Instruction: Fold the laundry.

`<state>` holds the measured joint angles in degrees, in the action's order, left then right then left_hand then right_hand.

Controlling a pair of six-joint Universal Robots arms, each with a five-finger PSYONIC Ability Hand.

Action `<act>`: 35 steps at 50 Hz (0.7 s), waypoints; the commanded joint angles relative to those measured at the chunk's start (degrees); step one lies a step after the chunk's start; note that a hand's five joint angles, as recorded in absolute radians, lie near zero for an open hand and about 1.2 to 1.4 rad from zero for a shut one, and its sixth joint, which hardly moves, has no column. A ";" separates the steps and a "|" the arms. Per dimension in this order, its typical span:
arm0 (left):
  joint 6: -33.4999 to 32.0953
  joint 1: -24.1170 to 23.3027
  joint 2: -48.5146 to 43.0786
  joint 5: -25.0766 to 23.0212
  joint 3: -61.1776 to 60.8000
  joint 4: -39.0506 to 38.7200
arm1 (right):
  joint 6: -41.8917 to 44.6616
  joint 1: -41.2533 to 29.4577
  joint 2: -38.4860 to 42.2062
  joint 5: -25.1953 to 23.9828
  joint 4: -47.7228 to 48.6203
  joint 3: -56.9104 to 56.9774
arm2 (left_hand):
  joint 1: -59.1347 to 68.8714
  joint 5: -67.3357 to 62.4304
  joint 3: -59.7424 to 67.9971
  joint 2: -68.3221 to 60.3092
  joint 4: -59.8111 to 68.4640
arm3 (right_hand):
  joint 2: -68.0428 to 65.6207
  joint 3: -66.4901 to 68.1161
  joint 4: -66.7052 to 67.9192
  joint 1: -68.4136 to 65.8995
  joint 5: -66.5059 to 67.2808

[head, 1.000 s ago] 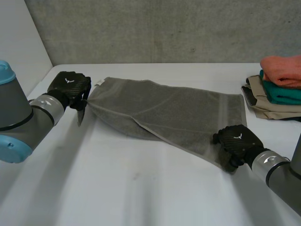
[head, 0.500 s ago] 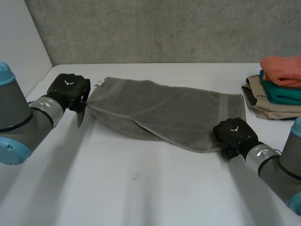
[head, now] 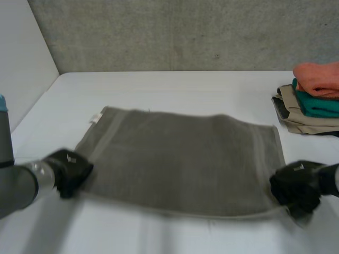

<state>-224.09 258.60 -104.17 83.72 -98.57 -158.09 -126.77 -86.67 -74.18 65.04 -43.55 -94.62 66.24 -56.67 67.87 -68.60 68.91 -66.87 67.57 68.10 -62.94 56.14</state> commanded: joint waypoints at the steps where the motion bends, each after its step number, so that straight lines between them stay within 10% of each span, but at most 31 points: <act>1: -3.11 -2.31 1.07 -0.49 -2.59 4.46 | 6.64 0.98 4.04 0.09 -3.39 4.27 | 13.76 -13.33 12.13 -11.40 11.09 | -13.13 12.43 11.90 -17.06 13.86; 20: 2.25 -6.70 -19.21 1.27 29.11 -19.70 | -19.21 -4.56 12.91 3.16 32.10 13.58 | 13.76 -13.33 12.13 -11.40 11.09 | -13.13 12.43 11.90 -17.06 13.86; 35: -0.29 -9.17 -42.25 2.32 56.02 -17.52 | -20.89 -10.54 25.84 11.07 51.72 22.81 | 13.76 -13.33 12.13 -11.40 11.09 | -13.13 12.43 11.90 -17.06 13.86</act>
<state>-223.22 249.88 -140.10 86.23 -49.94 -177.53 -148.35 -95.07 -53.22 72.40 3.85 -75.67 66.24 -56.67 67.87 -68.60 68.92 -66.87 67.89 68.20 -62.94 56.14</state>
